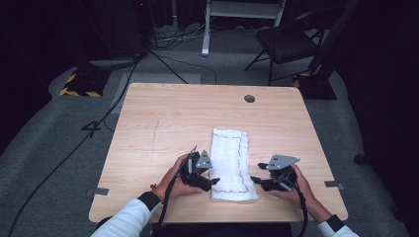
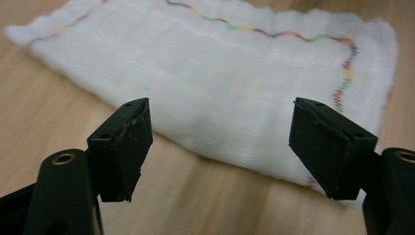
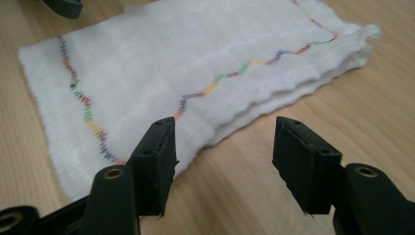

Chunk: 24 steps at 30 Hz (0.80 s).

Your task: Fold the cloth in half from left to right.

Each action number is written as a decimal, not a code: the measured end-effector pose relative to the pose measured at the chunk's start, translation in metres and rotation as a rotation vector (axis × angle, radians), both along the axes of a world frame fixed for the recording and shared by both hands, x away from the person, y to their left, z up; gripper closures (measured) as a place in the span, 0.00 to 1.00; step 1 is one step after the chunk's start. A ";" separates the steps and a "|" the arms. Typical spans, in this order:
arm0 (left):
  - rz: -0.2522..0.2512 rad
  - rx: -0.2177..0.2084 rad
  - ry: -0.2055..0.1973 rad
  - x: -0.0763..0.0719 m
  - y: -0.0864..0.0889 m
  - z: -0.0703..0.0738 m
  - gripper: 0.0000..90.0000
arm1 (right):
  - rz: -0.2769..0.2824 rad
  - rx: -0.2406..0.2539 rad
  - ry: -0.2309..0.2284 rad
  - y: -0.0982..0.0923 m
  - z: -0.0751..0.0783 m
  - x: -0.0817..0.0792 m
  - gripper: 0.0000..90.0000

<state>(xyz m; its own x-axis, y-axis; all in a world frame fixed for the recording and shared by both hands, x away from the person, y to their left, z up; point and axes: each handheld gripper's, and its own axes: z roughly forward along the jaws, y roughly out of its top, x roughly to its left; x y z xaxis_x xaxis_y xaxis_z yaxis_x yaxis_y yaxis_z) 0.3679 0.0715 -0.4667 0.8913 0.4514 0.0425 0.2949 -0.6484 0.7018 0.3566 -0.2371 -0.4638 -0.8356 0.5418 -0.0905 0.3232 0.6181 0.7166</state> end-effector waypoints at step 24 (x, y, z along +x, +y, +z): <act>0.221 0.004 0.005 0.132 -0.017 0.002 0.26 | -0.153 0.010 0.015 0.025 0.011 0.129 0.52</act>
<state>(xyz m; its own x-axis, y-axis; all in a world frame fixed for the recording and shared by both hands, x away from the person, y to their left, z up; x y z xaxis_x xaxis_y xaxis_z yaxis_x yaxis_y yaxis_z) 0.5000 0.0548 -0.4649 0.7706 0.6360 0.0409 0.4338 -0.5705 0.6974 0.4861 -0.2122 -0.4530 -0.7445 0.6637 -0.0726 0.4237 0.5536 0.7169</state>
